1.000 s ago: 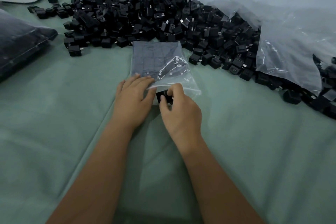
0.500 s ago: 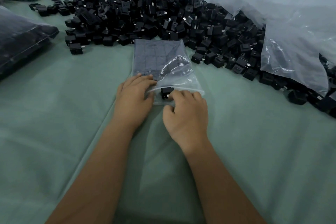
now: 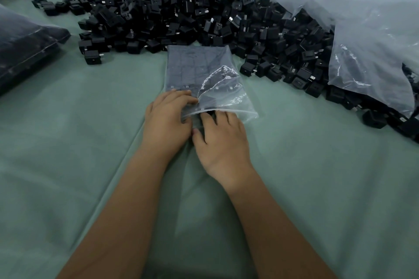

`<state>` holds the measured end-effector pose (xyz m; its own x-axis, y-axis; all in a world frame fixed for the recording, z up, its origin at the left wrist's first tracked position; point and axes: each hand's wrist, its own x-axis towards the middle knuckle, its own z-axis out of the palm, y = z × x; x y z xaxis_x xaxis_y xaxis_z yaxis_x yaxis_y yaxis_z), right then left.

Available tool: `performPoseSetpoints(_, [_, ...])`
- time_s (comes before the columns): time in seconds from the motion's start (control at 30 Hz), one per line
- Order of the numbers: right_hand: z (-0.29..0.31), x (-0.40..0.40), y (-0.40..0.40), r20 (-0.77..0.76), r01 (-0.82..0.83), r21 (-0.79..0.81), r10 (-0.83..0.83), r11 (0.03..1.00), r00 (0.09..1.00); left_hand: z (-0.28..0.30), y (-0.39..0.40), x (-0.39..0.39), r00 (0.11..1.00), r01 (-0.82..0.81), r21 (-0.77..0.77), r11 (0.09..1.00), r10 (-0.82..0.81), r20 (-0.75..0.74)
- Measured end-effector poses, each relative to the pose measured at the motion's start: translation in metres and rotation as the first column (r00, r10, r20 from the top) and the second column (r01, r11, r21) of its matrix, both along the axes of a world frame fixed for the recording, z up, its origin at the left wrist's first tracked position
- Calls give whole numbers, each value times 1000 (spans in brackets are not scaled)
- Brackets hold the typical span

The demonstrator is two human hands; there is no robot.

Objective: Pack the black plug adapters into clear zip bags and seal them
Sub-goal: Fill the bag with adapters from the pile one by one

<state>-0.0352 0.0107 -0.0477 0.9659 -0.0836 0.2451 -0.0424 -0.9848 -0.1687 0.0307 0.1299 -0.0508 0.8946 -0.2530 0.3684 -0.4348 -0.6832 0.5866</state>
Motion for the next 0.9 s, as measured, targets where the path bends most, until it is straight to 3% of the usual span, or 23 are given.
performPoseSetpoints(0.6, [4, 24, -5, -113, 21, 115, -8, 993, 994, 2, 1, -3, 1000, 11, -73, 997, -11, 6])
performPoseSetpoints(0.9, [-2, 30, -8, -42, -14, 142, 20, 990, 999, 4, 2, -5, 1000, 0, 35, 999, 0, -7])
